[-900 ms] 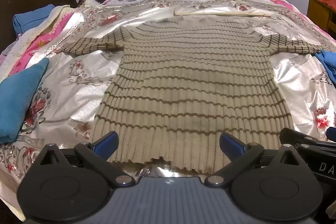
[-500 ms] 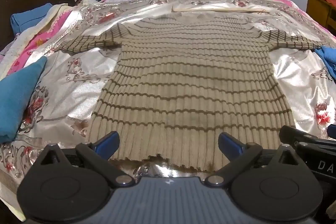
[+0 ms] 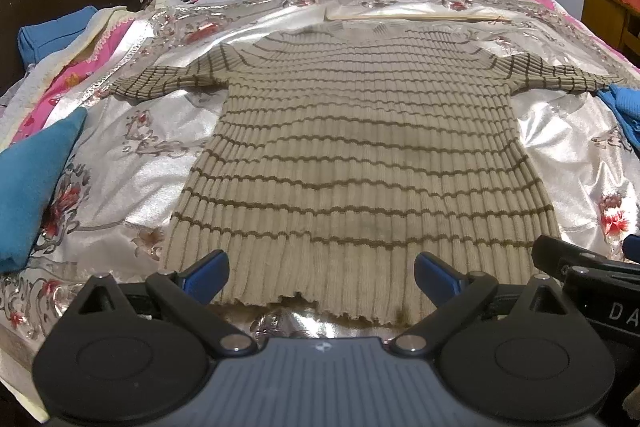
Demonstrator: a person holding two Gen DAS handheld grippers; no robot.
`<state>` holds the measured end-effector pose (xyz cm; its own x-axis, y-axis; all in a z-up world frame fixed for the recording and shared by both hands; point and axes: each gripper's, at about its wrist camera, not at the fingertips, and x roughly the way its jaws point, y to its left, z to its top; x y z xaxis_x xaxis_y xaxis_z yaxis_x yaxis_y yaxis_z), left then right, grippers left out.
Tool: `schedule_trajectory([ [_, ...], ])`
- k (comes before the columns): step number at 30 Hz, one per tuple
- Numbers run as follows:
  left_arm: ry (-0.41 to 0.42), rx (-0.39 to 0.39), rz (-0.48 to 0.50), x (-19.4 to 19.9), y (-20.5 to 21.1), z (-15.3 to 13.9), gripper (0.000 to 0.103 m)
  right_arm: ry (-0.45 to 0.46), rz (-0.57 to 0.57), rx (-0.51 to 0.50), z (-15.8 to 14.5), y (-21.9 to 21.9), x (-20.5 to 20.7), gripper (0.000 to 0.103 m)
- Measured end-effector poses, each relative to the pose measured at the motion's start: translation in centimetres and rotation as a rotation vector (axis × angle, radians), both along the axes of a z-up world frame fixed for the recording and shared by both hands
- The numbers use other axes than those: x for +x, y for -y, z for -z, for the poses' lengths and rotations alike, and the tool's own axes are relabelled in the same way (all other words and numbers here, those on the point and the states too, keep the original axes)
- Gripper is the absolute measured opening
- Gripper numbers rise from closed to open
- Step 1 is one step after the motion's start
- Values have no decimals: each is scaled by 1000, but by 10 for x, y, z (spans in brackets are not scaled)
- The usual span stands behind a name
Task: Fold small clothes
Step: 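Move both grippers toward the spread striped sweater, then grasp the sweater sleeve cuff with the right gripper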
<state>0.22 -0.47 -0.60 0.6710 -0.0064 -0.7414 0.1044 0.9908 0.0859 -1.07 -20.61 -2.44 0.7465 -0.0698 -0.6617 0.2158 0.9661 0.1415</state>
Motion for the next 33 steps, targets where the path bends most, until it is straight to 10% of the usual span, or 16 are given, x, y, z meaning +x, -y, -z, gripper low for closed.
schedule_trajectory([
  [24,36,17,84,63,46,-5,100,19,-6,116,-18,40,57,89],
  [33,39,-15,118,126,94,5,99,63,203,170,-16,149,119,84],
])
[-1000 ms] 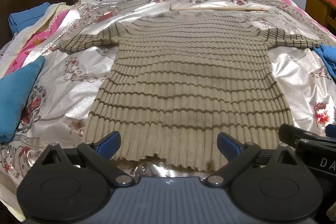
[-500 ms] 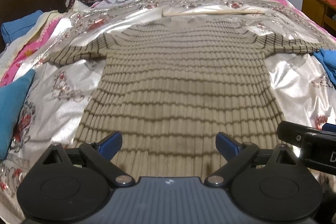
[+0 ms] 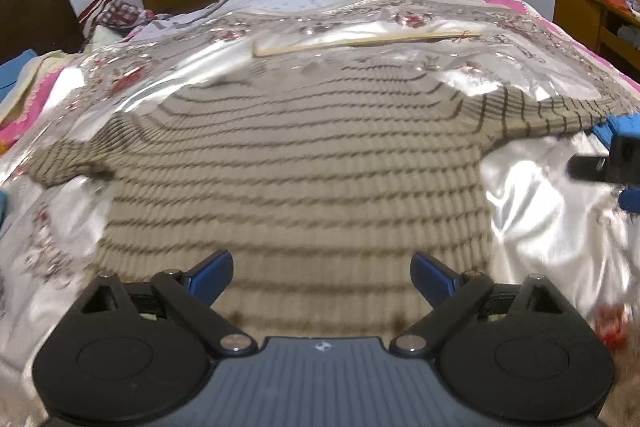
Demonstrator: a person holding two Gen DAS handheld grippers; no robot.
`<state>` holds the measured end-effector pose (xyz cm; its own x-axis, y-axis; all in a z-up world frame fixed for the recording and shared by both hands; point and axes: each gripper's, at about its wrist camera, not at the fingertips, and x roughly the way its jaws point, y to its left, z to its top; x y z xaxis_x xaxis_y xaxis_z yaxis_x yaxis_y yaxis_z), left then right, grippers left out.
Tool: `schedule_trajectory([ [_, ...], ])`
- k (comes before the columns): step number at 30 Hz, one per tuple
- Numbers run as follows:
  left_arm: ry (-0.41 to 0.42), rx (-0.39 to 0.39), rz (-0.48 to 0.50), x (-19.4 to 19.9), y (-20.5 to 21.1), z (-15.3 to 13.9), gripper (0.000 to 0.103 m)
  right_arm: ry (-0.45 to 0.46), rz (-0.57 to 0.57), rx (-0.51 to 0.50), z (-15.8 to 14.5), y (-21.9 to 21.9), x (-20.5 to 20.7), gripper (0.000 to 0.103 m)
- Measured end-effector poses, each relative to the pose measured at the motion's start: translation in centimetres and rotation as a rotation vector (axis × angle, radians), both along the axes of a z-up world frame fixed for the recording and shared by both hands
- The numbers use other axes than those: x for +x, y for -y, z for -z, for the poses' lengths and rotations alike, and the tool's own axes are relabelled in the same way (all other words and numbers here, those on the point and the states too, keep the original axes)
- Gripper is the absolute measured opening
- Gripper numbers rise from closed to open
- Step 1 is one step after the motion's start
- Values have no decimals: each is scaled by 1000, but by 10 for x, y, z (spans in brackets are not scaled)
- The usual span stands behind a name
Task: Fold small clothes
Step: 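Grasp the sweater sleeve cuff with the right gripper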
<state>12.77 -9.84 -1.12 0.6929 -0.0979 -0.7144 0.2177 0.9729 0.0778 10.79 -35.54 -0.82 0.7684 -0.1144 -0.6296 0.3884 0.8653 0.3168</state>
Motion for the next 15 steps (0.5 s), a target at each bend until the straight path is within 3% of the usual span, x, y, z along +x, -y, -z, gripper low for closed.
schedule_trajectory([
  [7,10,-18,25,35,34,20,99,1,211,125,18,105,59,81],
  [12,-18,-40,13,44,42,43,99,37,275,184,35,130,81,82],
  [15,12,-35,26,38,42,46,100,42,307,175,39,129,91,84],
])
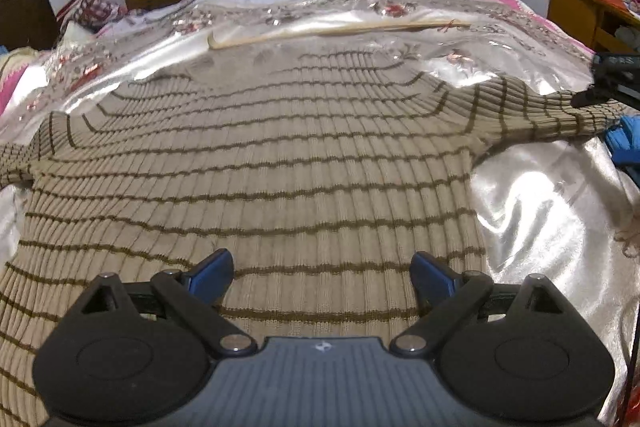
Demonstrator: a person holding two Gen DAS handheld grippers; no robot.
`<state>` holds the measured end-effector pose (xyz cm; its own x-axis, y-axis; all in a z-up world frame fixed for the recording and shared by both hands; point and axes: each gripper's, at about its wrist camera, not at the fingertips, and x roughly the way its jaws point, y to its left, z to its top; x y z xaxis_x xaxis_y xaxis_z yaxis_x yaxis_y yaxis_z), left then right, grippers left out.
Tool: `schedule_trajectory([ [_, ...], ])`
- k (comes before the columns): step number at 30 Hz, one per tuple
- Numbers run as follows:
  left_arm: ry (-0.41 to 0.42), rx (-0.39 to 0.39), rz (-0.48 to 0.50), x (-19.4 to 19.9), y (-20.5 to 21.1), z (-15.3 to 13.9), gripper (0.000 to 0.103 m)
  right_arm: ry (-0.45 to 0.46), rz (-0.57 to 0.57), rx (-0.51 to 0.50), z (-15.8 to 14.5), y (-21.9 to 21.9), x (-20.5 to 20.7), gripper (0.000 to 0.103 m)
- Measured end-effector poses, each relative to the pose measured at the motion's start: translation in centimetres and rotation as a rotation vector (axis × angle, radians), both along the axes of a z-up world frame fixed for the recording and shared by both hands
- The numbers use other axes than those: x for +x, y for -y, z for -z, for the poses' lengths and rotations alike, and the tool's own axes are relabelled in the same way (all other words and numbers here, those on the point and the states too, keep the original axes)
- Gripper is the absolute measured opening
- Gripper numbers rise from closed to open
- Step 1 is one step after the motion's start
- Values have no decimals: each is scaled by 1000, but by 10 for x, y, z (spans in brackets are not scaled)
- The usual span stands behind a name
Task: Fold small clothes
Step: 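Grasp the sweater sleeve cuff with the right gripper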
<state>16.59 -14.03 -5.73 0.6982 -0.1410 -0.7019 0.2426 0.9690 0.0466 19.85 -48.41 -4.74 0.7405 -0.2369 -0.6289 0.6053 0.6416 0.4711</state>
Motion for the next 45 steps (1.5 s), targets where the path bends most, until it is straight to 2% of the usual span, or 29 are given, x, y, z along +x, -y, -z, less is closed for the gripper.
schedule_trajectory([
  [2,5,-11,5,-2,-2,-1,100,35,17,21,-1,-4,-5,83],
  [5,8,-26,7,-5,-4,1,100,123,42,113,3,-7,-20,83],
  [11,5,-49,15,-6,-7,1,100,128,49,104,4,-3,-8,80],
  [13,6,-57,18,-6,-9,3,100,120,91,120,7,10,1,72],
  [14,8,-58,20,-7,-9,4,100,128,117,137,8,16,4,64],
  [16,7,-57,20,-6,-8,6,100,125,154,155,9,22,5,39],
  [17,6,-58,21,-6,-8,6,100,121,163,165,10,24,4,22],
  [18,7,-60,21,-6,-9,6,100,133,152,186,11,27,4,15],
  [20,5,-70,21,-6,-10,5,100,152,136,194,7,25,1,13],
  [21,4,-75,21,-6,-11,5,100,159,120,148,-2,19,-1,12],
  [24,-5,-99,21,-6,-18,-1,100,169,8,-84,-38,-23,3,12],
  [27,-3,-106,0,-8,-35,-13,100,194,-196,-264,-71,-84,15,12],
  [30,34,-76,-42,-15,-64,-30,100,214,-432,-441,-85,-162,29,12],
  [33,67,-17,-96,-29,-100,-34,100,168,-702,-610,-68,-249,49,11],
  [36,60,31,-153,-43,-130,-26,100,32,-867,-761,-24,-313,65,13],
  [37,52,32,-166,-46,-138,-23,100,-17,-894,-799,-9,-328,67,13],
  [39,43,11,-177,-45,-146,-20,100,-47,-909,-865,8,-345,61,16],
  [43,23,-56,-158,-39,-151,-18,100,-50,-905,-904,8,-354,57,22],
  [44,24,-53,-151,-39,-151,-17,100,-51,-905,-914,6,-354,58,29],
  [45,26,-54,-144,-39,-150,-16,100,-53,-903,-913,4,-353,62,47],
])
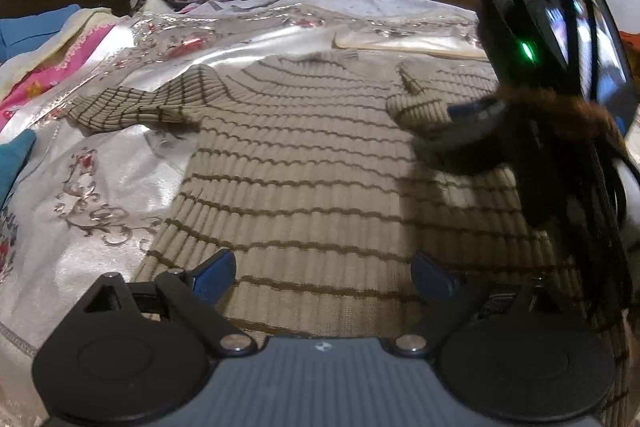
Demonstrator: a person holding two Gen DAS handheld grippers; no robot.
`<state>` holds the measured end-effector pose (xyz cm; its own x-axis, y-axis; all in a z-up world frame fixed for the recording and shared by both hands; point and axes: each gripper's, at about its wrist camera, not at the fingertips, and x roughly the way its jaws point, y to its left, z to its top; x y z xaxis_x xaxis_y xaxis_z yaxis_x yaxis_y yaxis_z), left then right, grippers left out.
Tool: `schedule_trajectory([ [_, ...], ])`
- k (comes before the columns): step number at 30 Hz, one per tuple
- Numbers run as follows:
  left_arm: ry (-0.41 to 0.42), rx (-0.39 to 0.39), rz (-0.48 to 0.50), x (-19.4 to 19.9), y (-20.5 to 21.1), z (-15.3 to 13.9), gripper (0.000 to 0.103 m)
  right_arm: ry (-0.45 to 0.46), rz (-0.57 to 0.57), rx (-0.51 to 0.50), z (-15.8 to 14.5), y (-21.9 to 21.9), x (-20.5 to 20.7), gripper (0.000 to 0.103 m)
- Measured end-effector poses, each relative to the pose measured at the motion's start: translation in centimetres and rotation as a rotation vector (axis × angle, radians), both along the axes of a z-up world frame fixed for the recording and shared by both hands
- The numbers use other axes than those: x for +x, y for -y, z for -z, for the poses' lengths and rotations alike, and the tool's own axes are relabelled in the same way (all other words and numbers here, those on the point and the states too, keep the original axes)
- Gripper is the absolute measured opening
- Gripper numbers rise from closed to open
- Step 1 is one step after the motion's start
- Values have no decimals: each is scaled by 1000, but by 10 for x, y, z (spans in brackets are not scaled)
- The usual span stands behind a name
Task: Fold small clothes
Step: 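Grasp the sweater sleeve cuff with the right gripper, then fold the held sleeve across the sweater body with the right gripper, release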
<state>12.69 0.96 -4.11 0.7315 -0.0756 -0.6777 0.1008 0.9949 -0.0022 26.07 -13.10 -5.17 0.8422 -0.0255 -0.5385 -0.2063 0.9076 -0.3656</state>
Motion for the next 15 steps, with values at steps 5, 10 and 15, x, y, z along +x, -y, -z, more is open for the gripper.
schedule_trajectory([
  [5,37,-12,23,-8,3,-3,100,-21,56,223,-21,15,25,65],
  [10,37,-31,22,-7,1,-1,100,-162,139,417,-25,25,69,13],
  [15,52,-43,2,-7,-3,-1,100,-1,56,319,-40,-9,70,5],
])
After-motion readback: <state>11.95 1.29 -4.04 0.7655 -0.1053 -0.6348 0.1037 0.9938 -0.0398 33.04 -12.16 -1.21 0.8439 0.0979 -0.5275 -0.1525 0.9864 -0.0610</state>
